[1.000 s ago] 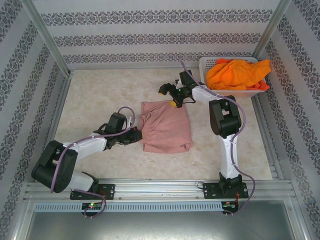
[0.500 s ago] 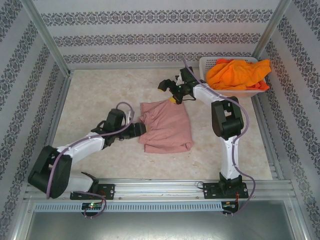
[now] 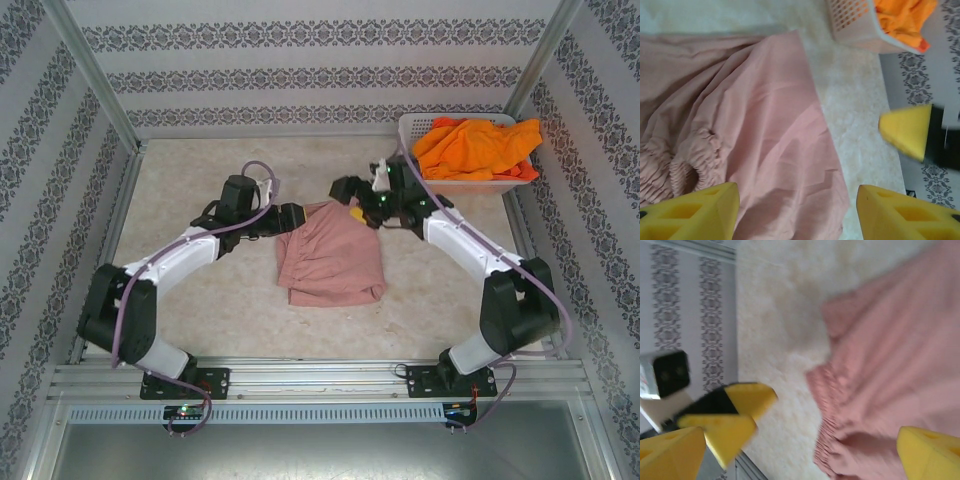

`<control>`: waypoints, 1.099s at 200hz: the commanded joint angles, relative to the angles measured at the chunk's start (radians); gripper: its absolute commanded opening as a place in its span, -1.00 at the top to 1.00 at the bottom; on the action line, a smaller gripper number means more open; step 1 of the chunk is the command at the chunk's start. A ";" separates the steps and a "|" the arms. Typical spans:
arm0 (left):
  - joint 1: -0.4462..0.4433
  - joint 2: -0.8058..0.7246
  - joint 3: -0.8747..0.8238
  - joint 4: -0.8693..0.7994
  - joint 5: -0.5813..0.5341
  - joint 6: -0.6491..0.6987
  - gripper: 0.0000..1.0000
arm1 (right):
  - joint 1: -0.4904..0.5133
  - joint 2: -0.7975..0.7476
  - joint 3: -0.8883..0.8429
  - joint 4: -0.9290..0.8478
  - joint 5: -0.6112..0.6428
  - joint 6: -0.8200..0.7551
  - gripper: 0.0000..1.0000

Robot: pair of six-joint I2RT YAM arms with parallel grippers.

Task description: Fold and stack the shorts

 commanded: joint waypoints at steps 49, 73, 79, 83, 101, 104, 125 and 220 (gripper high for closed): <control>0.019 0.150 0.044 0.219 0.064 -0.104 -0.28 | 0.046 -0.015 -0.354 0.255 0.004 0.185 -0.95; 0.035 0.204 0.027 0.222 0.043 -0.078 -0.26 | 0.050 -0.002 -0.403 0.270 -0.001 0.191 -0.96; 0.040 0.216 0.020 0.220 0.035 -0.070 -0.26 | 0.050 -0.006 -0.414 0.272 0.002 0.192 -0.96; 0.044 0.223 0.016 0.220 0.031 -0.064 -0.26 | 0.050 -0.009 -0.419 0.272 0.005 0.191 -0.95; 0.056 0.259 -0.001 0.228 0.017 -0.049 -0.25 | 0.051 -0.015 -0.442 0.272 0.012 0.190 -0.96; 0.058 0.265 -0.003 0.228 0.014 -0.046 -0.24 | 0.051 -0.014 -0.444 0.272 0.011 0.189 -0.95; 0.063 0.304 -0.005 0.218 -0.012 -0.013 -0.23 | 0.053 -0.007 -0.456 0.272 0.002 0.186 -0.95; 0.089 0.237 0.012 0.167 -0.036 0.065 -0.20 | 0.053 -0.047 -0.428 0.216 -0.030 0.129 -0.95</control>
